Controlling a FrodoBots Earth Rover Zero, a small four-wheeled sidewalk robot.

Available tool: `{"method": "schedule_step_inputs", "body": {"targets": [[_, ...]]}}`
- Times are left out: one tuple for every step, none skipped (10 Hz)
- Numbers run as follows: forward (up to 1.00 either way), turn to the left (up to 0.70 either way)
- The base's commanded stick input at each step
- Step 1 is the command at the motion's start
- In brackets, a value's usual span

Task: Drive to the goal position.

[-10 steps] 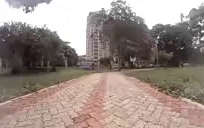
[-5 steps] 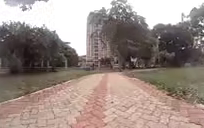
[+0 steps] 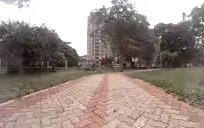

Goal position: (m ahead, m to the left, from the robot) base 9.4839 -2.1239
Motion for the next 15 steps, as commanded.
{"method": "schedule_step_inputs", "body": {"targets": [[0.7, 0.0], [0.7, 0.0], [0.7, 0.0], [0.7, 0.0], [0.7, 0.0], [0.7, 0.0], [0.7, 0.0], [0.7, 0.0], [0.7, 0.0], [0.7, 0.0], [0.7, 0.0], [0.7, -0.03], [0.7, -0.09], [0.7, -0.33], [0.7, -0.3]]}}
